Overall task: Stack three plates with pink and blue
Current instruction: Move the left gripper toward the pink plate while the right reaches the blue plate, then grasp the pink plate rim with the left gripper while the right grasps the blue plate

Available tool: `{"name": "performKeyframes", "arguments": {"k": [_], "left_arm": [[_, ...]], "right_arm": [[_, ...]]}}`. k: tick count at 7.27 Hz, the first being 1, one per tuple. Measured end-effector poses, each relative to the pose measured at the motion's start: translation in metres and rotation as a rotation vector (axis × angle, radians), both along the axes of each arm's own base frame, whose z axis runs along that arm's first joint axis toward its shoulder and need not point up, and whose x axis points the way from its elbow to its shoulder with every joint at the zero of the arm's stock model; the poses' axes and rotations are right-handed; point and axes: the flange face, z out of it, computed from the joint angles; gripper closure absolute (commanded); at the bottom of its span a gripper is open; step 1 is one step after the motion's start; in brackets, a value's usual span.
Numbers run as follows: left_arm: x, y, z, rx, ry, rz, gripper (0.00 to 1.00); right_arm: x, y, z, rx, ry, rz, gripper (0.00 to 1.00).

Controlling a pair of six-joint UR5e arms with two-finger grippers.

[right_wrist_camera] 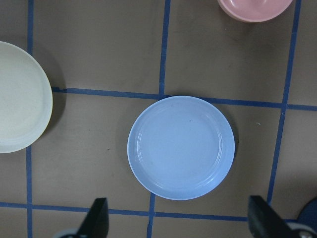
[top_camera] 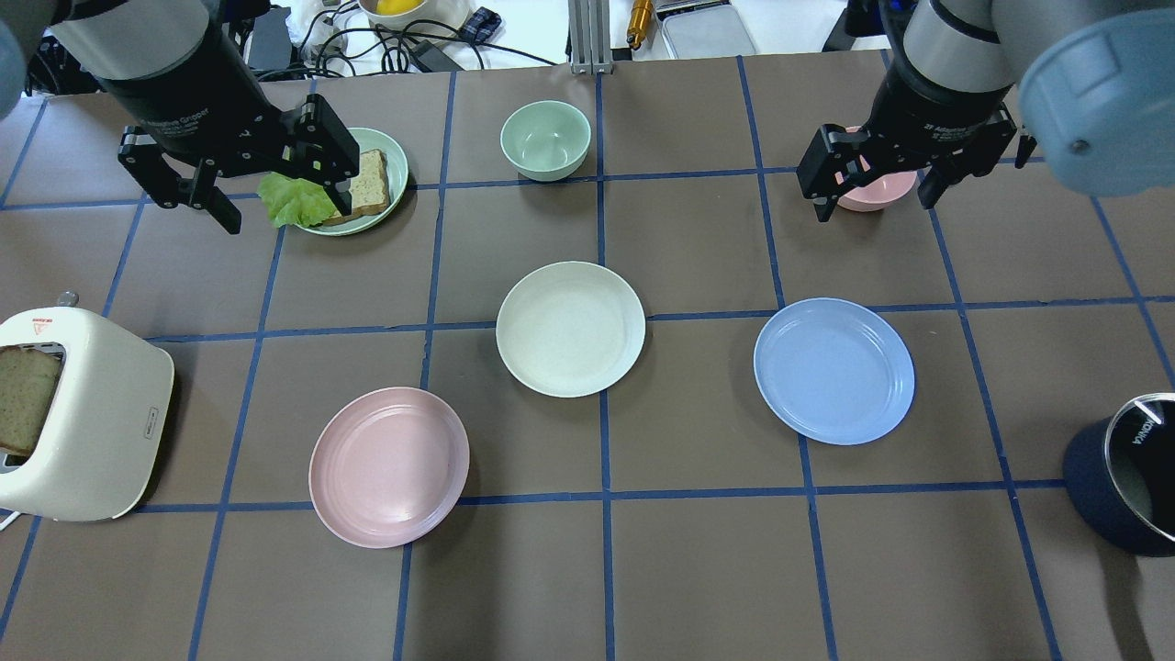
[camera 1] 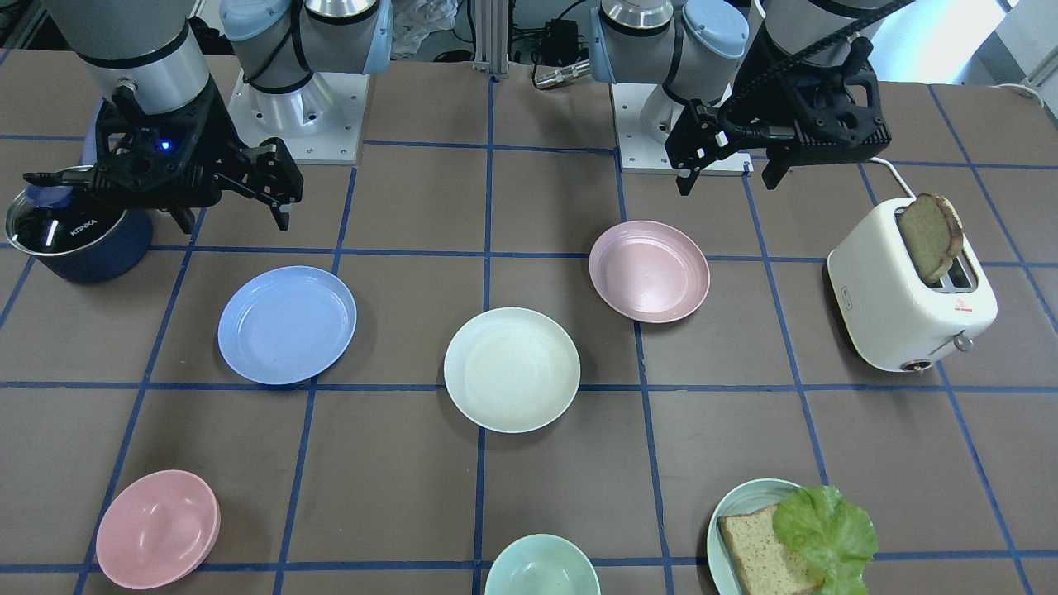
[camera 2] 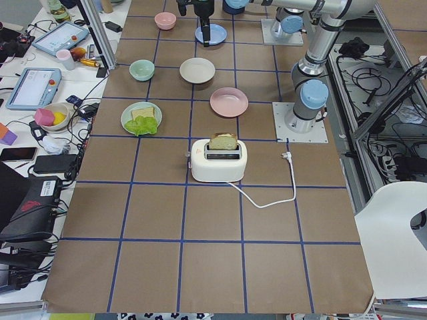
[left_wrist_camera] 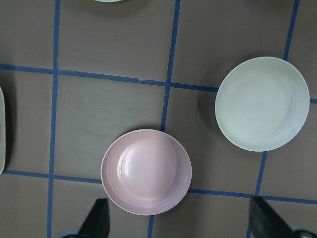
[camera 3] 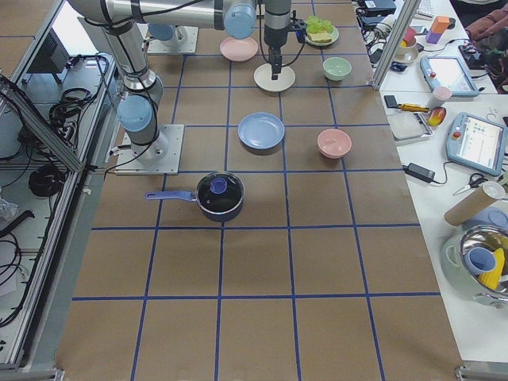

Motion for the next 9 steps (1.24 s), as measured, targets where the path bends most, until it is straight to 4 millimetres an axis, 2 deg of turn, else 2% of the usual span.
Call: {"name": "performKeyframes", "arguments": {"k": [3,4,5,6,7,8,9], "left_arm": [[0.000,0.002,0.000,0.003,0.000,-0.015,0.00],[0.000,0.003,-0.001,0.004,0.001,-0.031,0.00],[0.001,0.001,-0.005,0.012,0.001,-0.043,0.00],[0.002,-0.004,-0.018,0.036,0.001,-0.041,0.00],[0.004,-0.009,-0.042,0.081,0.002,-0.035,0.00],[0.003,-0.008,-0.075,0.134,0.003,-0.032,0.00],[-0.001,-0.002,-0.110,0.166,0.000,-0.004,0.00]], "right_arm": [[-0.049,0.016,-0.108,-0.037,0.005,-0.070,0.00],[-0.076,0.029,-0.146,-0.040,-0.018,-0.104,0.00],[-0.104,0.039,-0.174,-0.041,-0.058,-0.133,0.00],[-0.126,0.044,-0.198,-0.032,-0.095,-0.148,0.00],[-0.139,0.042,-0.220,-0.023,-0.126,-0.151,0.00],[-0.145,0.038,-0.238,-0.019,-0.149,-0.152,0.01],[-0.147,0.035,-0.248,-0.019,-0.169,-0.153,0.09]]}}
